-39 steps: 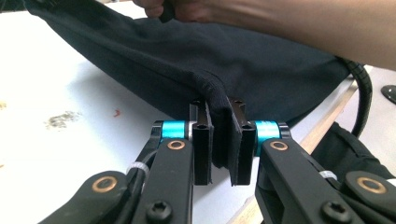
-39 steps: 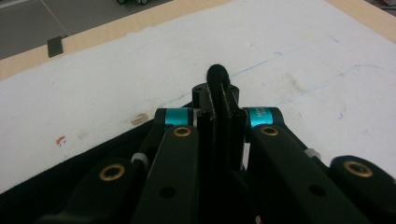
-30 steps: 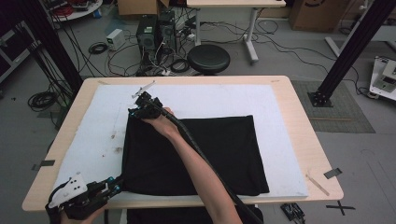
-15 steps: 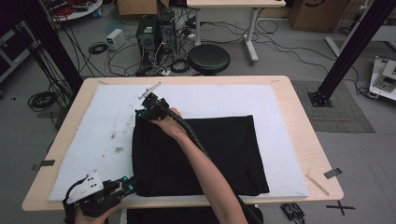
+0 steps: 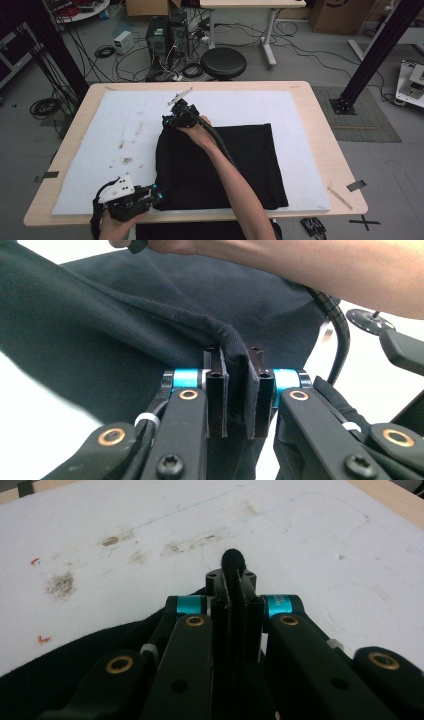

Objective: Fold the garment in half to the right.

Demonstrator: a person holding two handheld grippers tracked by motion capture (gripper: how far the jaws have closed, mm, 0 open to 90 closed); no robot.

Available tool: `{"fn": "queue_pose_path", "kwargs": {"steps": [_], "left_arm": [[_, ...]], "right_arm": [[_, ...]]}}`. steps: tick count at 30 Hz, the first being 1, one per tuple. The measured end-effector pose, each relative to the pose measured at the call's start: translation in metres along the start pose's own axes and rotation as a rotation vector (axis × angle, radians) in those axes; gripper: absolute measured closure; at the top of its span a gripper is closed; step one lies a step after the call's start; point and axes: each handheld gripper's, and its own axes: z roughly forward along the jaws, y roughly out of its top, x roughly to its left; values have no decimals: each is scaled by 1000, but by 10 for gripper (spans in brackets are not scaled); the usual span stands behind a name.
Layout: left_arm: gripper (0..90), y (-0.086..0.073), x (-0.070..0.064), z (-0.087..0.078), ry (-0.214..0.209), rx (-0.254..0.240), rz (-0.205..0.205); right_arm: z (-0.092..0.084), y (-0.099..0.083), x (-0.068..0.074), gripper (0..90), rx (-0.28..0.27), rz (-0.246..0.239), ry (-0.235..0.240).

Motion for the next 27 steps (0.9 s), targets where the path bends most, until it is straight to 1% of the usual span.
{"fn": "queue_pose_path", "kwargs": {"steps": [1, 2, 4, 5, 8, 9, 10, 11, 12, 13, 14, 15, 16, 17, 19, 20, 21, 23, 24, 26, 27], "left_arm": [[818, 2, -2, 5, -6, 2, 7], [818, 3, -2, 7, -11, 0, 8], [818, 3, -2, 7, -11, 0, 8], [818, 10, -7, 18, -31, -7, 16], [817, 17, -12, 29, -55, -7, 22], [817, 17, -12, 29, -55, -7, 22], [817, 19, -14, 34, -54, 1, 34], [818, 19, -14, 34, -54, 1, 34], [818, 22, -18, 41, -61, 3, 40], [817, 25, -20, 48, -71, 9, 46], [817, 25, -21, 50, -73, 8, 44], [817, 25, -21, 50, -73, 8, 44], [817, 28, -23, 56, -84, 10, 39], [817, 29, -23, 60, -89, 8, 36], [817, 29, -23, 60, -89, 8, 36], [817, 33, -28, 69, -103, 13, 36], [816, 35, -29, 73, -106, 14, 37], [816, 35, -29, 73, -106, 14, 37], [816, 39, -33, 83, -119, 18, 37], [816, 40, -34, 86, -124, 16, 35], [816, 41, -36, 89, -129, 14, 32]], "right_arm": [[-1, -1, -1, 874, 0, 2, 1], [-5, -4, -4, 873, -9, 15, 1], [-7, -5, -5, 873, -13, 23, 5], [-14, -8, -8, 873, -34, 41, 9], [-23, -12, -13, 873, -47, 48, 0], [-27, -15, -15, 874, -52, 50, -2], [-27, -15, -15, 874, -52, 50, -2], [-30, -17, -17, 874, -55, 59, -4], [-30, -17, -17, 874, -55, 59, -4], [-37, -21, -22, 873, -57, 69, -8], [-43, -26, -27, 873, -62, 77, -11], [-43, -26, -27, 873, -62, 77, -11], [-45, -28, -28, 873, -63, 82, -12], [-51, -33, -32, 873, -71, 97, -16], [-54, -35, -34, 873, -75, 102, -18], [-54, -35, -34, 873, -75, 102, -18], [-63, -41, -39, 872, -81, 109, -29], [-66, -43, -40, 872, -84, 109, -35], [-72, -46, -43, 872, -89, 117, -40], [-78, -50, -46, 871, -90, 117, -49], [-78, -50, -46, 871, -90, 117, -49]]}}
